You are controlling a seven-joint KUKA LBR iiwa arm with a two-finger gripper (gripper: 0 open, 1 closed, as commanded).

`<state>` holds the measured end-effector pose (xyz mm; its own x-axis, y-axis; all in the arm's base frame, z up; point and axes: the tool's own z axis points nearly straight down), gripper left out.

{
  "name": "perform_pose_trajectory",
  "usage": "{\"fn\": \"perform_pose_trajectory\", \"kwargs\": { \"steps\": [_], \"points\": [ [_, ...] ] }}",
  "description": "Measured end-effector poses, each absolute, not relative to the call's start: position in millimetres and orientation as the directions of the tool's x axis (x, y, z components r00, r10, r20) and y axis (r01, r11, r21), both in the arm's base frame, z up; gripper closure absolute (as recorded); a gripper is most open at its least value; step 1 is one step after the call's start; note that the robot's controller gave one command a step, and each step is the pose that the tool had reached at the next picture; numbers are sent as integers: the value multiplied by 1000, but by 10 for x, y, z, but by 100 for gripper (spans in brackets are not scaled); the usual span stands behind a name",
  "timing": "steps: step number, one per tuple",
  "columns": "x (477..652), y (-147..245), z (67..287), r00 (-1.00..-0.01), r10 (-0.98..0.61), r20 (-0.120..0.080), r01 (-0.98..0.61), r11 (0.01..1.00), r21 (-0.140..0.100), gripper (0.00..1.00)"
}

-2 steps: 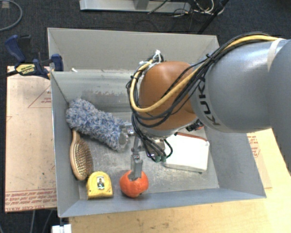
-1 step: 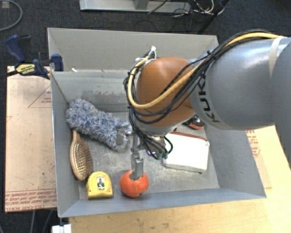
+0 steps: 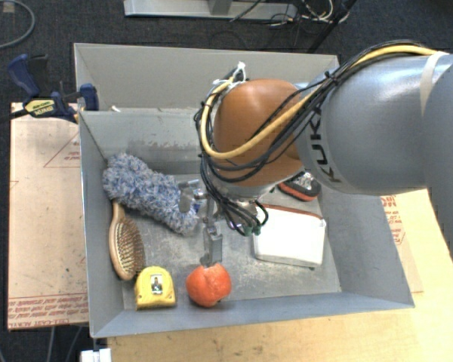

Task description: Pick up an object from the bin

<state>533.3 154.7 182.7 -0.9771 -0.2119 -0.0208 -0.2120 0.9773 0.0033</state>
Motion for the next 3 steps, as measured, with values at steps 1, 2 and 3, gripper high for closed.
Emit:
{"fn": "perform_pose_trajectory", "kwargs": {
  "steps": [1,2,3],
  "points": [
    [4968,1208,1398,-963,-269,8,-269,963,4,0],
    [4747,1002,1250,-947,-322,1,-322,947,2,0],
    [4841,1308,920,-874,-486,-8,-486,874,2,0]
  ]
}}
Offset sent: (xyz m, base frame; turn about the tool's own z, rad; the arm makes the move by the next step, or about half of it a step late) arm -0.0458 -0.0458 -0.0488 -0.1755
